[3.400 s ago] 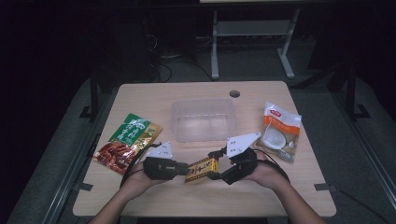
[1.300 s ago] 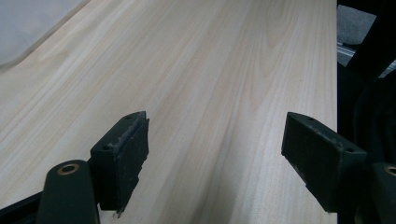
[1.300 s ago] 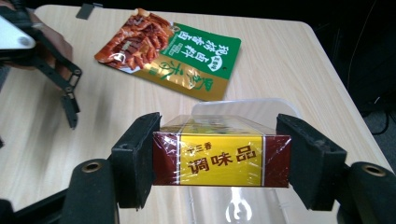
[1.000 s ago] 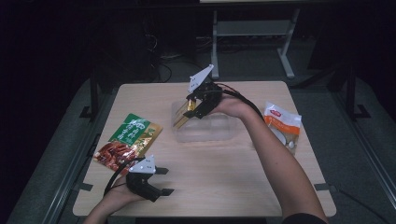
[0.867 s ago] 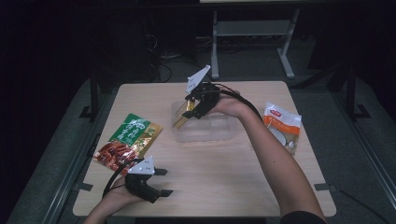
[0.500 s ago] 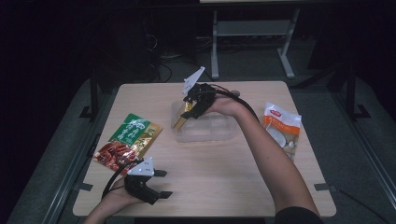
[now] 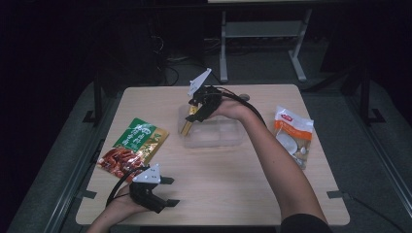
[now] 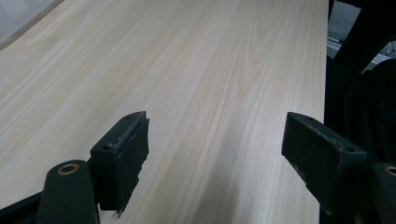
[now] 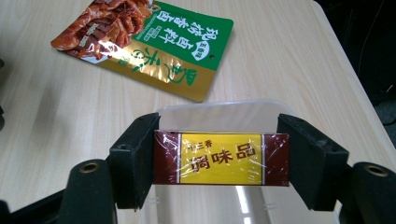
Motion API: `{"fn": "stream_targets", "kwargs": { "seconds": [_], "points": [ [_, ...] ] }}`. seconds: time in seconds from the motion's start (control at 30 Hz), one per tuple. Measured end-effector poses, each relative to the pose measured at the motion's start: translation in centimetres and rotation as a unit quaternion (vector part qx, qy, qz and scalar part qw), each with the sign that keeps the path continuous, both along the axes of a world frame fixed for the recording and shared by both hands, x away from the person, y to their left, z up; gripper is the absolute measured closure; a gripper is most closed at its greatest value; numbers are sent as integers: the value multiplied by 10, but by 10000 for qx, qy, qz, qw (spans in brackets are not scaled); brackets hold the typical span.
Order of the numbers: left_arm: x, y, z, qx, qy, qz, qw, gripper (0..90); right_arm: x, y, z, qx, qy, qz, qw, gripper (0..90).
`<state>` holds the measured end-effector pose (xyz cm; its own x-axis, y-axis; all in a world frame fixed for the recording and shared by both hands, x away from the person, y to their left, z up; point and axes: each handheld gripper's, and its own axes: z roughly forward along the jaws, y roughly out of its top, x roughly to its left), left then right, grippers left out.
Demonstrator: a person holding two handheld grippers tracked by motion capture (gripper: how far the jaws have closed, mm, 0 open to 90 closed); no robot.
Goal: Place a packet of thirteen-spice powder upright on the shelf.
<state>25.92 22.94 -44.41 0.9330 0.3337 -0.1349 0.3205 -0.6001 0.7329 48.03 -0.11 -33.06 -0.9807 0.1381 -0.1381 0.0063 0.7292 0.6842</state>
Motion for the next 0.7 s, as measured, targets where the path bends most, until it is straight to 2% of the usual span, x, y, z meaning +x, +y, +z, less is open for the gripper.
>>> {"fn": "stream_targets", "kwargs": {
  "seconds": [0.7],
  "points": [
    [1,0,0,-25,17,-53,10000,226,4,20,-6,80,-39,30,10000,313]
  ]
}}
